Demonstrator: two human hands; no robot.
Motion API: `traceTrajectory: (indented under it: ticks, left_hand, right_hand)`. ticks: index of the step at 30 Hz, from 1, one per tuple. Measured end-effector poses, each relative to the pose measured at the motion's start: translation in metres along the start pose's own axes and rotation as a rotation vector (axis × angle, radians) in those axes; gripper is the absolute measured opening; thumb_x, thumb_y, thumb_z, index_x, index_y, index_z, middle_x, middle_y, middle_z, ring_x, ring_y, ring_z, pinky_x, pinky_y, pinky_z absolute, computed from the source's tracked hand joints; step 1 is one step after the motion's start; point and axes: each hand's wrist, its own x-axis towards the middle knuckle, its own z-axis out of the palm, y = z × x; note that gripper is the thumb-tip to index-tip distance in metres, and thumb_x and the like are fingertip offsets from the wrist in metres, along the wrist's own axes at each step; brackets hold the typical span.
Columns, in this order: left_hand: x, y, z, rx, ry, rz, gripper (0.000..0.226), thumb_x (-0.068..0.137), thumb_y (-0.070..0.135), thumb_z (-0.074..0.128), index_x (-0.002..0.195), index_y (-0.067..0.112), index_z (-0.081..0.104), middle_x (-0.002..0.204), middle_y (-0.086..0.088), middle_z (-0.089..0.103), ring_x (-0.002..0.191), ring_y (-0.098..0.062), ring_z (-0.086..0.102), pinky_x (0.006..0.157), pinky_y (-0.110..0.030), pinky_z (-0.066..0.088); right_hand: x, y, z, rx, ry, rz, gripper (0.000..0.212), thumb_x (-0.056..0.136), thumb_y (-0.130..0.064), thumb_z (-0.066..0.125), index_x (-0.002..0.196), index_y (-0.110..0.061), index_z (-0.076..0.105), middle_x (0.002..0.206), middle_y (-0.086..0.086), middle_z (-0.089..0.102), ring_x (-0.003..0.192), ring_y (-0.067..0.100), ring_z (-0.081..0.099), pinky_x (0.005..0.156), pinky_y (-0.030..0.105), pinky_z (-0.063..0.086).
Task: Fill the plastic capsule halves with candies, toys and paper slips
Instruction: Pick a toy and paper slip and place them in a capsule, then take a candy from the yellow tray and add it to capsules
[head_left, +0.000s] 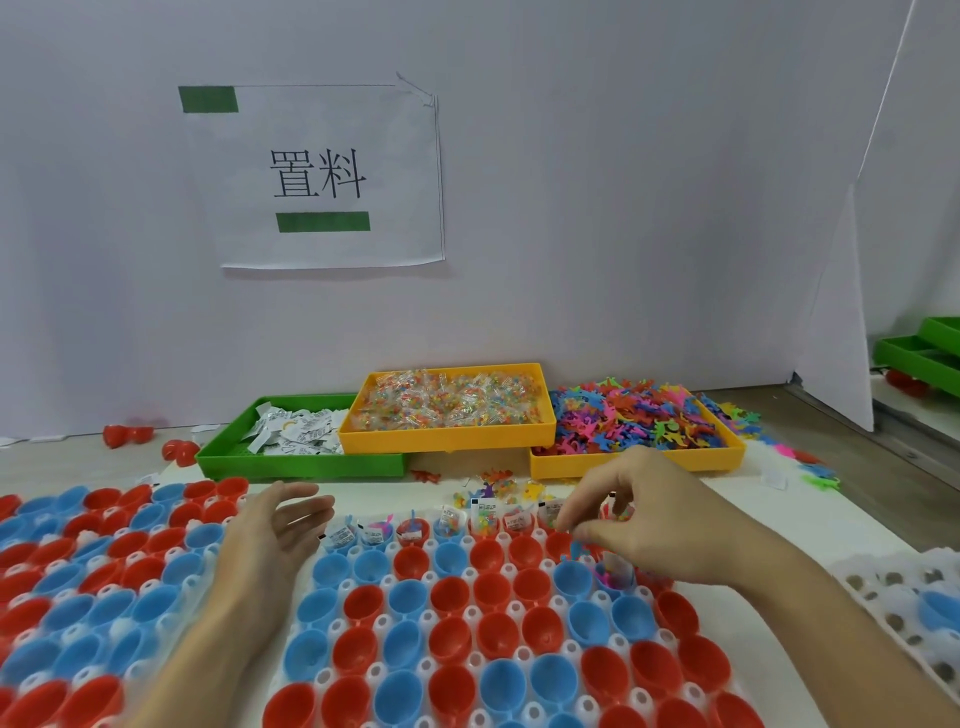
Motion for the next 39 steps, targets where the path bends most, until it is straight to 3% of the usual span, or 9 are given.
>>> traceTrajectory:
  ticks: [7, 19, 26, 29, 35, 39]
  left_hand:
    - [0.002, -0.001, -0.001, 0.009, 0.000, -0.006, 0.036, 0.105, 0.027, 0.036, 0.106, 0.006, 0.065, 0.104, -0.014, 0.071, 0.100, -0.023, 0.065, 0.076, -0.028, 0.045]
    - [0.000, 0.000, 0.000, 0.010, -0.001, 0.001, 0.037, 0.105, 0.027, 0.035, 0.100, 0.007, 0.065, 0.101, -0.014, 0.071, 0.098, -0.023, 0.065, 0.076, -0.028, 0.045]
    - [0.000, 0.000, 0.000, 0.005, -0.003, 0.003, 0.037, 0.106, 0.027, 0.035, 0.100, 0.007, 0.065, 0.102, -0.014, 0.071, 0.098, -0.023, 0.065, 0.076, -0.029, 0.045]
    - [0.000, 0.000, -0.001, 0.007, -0.001, -0.001, 0.036, 0.106, 0.027, 0.035, 0.102, 0.007, 0.065, 0.102, -0.014, 0.071, 0.099, -0.023, 0.065, 0.076, -0.028, 0.045]
    - [0.000, 0.000, -0.001, 0.007, -0.005, 0.002, 0.037, 0.106, 0.028, 0.034, 0.102, 0.007, 0.065, 0.103, -0.014, 0.070, 0.099, -0.023, 0.065, 0.076, -0.028, 0.044]
    - [-0.001, 0.000, -0.001, 0.015, -0.007, 0.001, 0.037, 0.106, 0.028, 0.035, 0.103, 0.007, 0.065, 0.103, -0.014, 0.070, 0.100, -0.023, 0.065, 0.079, -0.029, 0.045]
  right_hand:
    - [-0.001, -0.004, 0.005, -0.034, -0.108, 0.034, 0.025, 0.084, -0.012, 0.076, 0.085, -0.036, 0.080, 0.084, -0.028, 0.072, 0.086, -0.006, 0.066, 0.071, 0.012, 0.052]
    - [0.001, -0.001, 0.012, -0.011, -0.101, 0.027, 0.018, 0.084, -0.016, 0.079, 0.089, -0.033, 0.080, 0.086, -0.021, 0.074, 0.083, -0.004, 0.067, 0.068, 0.010, 0.050]
    - [0.002, -0.005, 0.017, -0.015, -0.106, 0.049, 0.018, 0.085, -0.016, 0.078, 0.092, -0.033, 0.079, 0.088, -0.012, 0.075, 0.084, 0.001, 0.068, 0.079, 0.022, 0.058]
    - [0.001, -0.003, 0.017, -0.048, -0.103, 0.063, 0.018, 0.086, -0.014, 0.076, 0.095, -0.030, 0.079, 0.088, -0.014, 0.074, 0.085, -0.001, 0.067, 0.076, 0.017, 0.057]
    - [0.002, 0.003, 0.006, -0.028, 0.020, 0.039, 0.018, 0.087, -0.017, 0.076, 0.086, -0.035, 0.078, 0.081, -0.020, 0.073, 0.083, -0.007, 0.063, 0.068, 0.008, 0.046]
    - [0.000, 0.038, -0.021, -0.086, 0.366, 0.157, 0.015, 0.091, -0.013, 0.070, 0.094, -0.024, 0.079, 0.083, -0.019, 0.070, 0.076, -0.008, 0.062, 0.064, 0.004, 0.044]
